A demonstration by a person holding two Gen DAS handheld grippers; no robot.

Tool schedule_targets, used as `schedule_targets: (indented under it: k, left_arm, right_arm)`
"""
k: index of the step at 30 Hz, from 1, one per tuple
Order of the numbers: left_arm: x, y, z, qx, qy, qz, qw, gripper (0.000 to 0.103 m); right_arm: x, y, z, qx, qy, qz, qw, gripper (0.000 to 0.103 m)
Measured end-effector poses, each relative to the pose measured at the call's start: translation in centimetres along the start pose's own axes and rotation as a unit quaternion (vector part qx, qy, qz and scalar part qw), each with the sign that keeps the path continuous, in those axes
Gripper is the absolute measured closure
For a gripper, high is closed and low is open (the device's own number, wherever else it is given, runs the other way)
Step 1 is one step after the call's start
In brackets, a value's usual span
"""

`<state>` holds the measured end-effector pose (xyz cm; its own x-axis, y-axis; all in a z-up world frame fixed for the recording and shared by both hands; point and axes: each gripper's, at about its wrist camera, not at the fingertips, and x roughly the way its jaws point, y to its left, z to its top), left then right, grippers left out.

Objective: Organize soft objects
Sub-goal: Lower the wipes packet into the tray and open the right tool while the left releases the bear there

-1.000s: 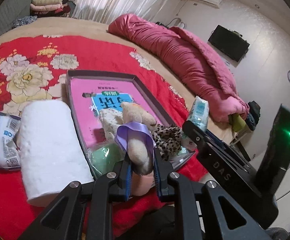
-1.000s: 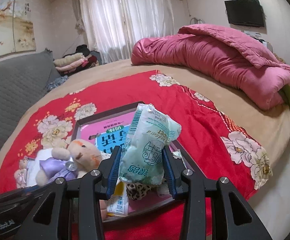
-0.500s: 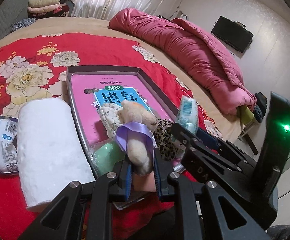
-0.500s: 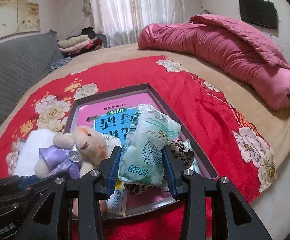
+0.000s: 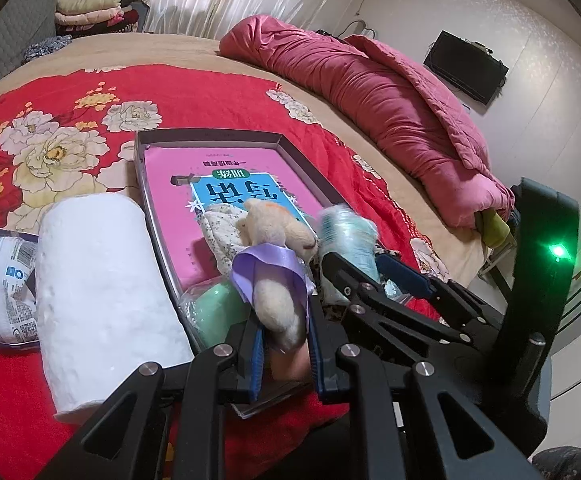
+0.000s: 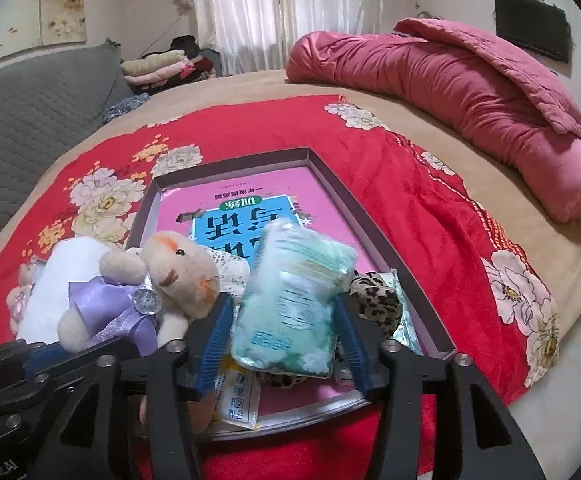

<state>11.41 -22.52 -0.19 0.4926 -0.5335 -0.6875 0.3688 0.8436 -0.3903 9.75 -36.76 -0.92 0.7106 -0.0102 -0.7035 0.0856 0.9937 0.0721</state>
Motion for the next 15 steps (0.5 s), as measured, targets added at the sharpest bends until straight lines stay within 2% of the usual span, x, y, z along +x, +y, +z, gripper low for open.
schedule_targets:
  k: [4,11,14,15]
  left_arm:
    - [0.1,0.3,0.0,-0.003,0.003,0.001,1.0000,0.083]
    - [0.0,0.7,0.1,-0.009,0.009,0.005,0.9999,0.081]
    - [-0.4,0.7,0.1,-0.007,0.007,0.011,0.9999,0.073]
    - [-0.6,0.8,0.1,-0.009,0.007,0.010,0.9999,0.066]
  right_arm:
    - [-0.8,-0.3,0.0,0.008,-0.020,0.004,1.000,0.035]
    - [-2.7,-1.3,0.4,0.038,-0.070,0.007,0.997,0.032]
    - [-3.0,-1.4,0.5,0.042,-0.077,0.006,0.996,0.032]
    - [-3.2,-1.4,0.5,0.043,-0.080,0.004,0.996,0.032]
